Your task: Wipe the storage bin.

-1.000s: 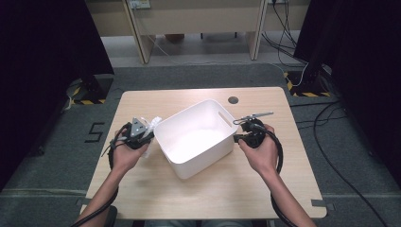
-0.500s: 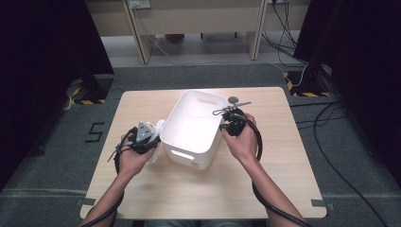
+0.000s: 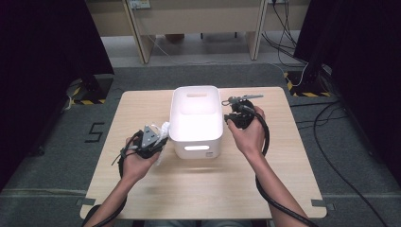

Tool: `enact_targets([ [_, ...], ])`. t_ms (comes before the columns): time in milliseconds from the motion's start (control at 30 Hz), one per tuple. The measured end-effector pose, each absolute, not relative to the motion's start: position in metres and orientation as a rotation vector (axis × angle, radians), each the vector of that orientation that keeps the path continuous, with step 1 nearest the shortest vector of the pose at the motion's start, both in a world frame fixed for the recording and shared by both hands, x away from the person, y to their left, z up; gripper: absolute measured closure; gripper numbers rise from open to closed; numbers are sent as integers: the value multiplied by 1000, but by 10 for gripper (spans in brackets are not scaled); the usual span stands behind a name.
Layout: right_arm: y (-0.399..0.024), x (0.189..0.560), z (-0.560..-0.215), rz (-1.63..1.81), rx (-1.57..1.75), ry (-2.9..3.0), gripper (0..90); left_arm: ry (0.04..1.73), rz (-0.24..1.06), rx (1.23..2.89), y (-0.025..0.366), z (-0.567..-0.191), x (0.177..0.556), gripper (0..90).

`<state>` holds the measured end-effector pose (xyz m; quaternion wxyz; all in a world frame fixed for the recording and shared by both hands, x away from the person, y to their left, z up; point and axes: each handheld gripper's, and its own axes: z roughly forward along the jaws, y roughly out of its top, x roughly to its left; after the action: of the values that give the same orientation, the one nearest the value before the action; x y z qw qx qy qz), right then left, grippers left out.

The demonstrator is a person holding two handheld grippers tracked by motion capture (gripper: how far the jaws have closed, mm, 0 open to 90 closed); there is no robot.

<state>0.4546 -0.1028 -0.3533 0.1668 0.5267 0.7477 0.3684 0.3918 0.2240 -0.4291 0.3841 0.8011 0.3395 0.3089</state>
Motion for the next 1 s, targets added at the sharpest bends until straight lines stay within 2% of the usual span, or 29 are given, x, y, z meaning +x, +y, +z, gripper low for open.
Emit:
enact_targets([
  [167, -98, 443, -363, 1110, 1510, 2160, 695, 840, 787, 2023, 224, -431, 370, 753],
  [267, -94, 442, -370, 1078, 1508, 2170, 697, 805, 783, 2021, 218, -432, 357, 753],
  [1000, -83, 440, -382, 1003, 1463, 2183, 739, 730, 771, 2023, 193, -435, 349, 755],
])
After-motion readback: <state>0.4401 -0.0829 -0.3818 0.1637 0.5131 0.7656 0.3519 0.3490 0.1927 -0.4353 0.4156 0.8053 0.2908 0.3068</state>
